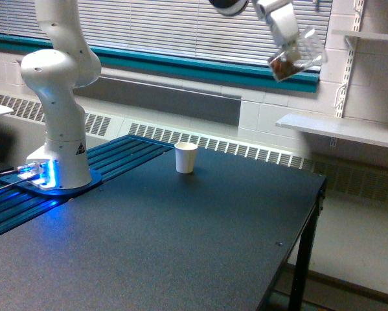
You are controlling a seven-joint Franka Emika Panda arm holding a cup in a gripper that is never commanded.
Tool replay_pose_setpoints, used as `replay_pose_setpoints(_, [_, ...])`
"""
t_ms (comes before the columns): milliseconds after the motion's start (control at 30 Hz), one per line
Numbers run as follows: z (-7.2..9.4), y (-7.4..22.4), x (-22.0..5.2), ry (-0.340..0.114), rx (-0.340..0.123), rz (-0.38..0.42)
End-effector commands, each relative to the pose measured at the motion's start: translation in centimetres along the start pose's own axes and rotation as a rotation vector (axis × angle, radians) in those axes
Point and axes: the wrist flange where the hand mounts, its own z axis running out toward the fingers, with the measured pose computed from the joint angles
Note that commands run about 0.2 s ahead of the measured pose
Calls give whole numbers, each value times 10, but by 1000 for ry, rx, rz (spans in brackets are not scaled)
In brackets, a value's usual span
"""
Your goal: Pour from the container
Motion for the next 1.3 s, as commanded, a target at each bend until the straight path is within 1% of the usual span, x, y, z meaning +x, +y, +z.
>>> replay_pose_setpoints(33, [-12,1,-8,24,-15,-39])
replay_pose_setpoints(167, [-12,-1,-22,20,-21,-64])
replay_pose_setpoints(333, [-12,0,-46,3,-44,-98])
replay_pose_setpoints(633, [-16,0,-88,-8,-77,-141])
replay_pose_setpoints(767, [-17,-2,-107,-18,-81,-153])
replay_pose_setpoints(900, [-17,-3,-125,-26,-97,-168])
replay_pose_setpoints(1300, [-23,-3,-178,-45,-128,-181])
